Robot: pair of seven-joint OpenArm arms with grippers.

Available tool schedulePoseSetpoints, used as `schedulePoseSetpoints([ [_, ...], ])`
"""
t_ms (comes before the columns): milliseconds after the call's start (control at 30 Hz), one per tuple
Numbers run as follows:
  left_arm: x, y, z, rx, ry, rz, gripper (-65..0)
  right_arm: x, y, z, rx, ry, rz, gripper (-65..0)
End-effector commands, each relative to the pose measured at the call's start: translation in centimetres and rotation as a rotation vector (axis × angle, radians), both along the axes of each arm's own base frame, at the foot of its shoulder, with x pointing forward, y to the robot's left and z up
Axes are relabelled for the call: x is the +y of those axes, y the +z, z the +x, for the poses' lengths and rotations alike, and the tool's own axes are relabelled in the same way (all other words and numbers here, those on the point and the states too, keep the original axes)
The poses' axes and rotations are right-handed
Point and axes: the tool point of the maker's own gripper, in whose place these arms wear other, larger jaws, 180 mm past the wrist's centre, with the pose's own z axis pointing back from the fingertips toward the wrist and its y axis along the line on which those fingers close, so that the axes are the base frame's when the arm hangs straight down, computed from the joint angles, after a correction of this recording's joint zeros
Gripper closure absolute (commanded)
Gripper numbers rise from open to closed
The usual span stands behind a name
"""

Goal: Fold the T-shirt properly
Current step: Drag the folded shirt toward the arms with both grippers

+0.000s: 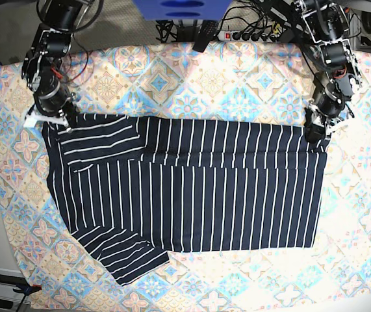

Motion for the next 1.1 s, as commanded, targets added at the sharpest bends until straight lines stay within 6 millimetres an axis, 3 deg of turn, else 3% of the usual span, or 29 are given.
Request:
schedulePoseSetpoints([
  [0, 0.4, -0.9, -1.5, 0.059, -0.002, 0.005, 0.0, -0.7, 1.1, 0.4, -0.029, 0.009, -0.023, 0.0],
  [200, 0.3, -1.6, -3.9, 0.068, -0.031, 0.026, 0.0, -1.0, 1.0, -2.7, 0.009, 0.024, -0.057, 0.0],
  [533, 3.0, -2.1, -10.5, 0.13, -0.005, 0.015, 0.0, -2.3, -0.4, -9.0, 0.122, 0.005, -0.083, 0.0],
  [767, 3.4, 0.3, -13.3, 0.139, -0.074, 0.1, 0.0, -1.8, -0.1, -10.1, 0.106, 0.071, -0.1, 0.0],
  [1067, 3.3, 1.1, -13.8, 0.13, -0.085, 0.105, 0.0, -1.8, 0.7, -10.7, 0.103, 0.085, -0.122, 0.0],
])
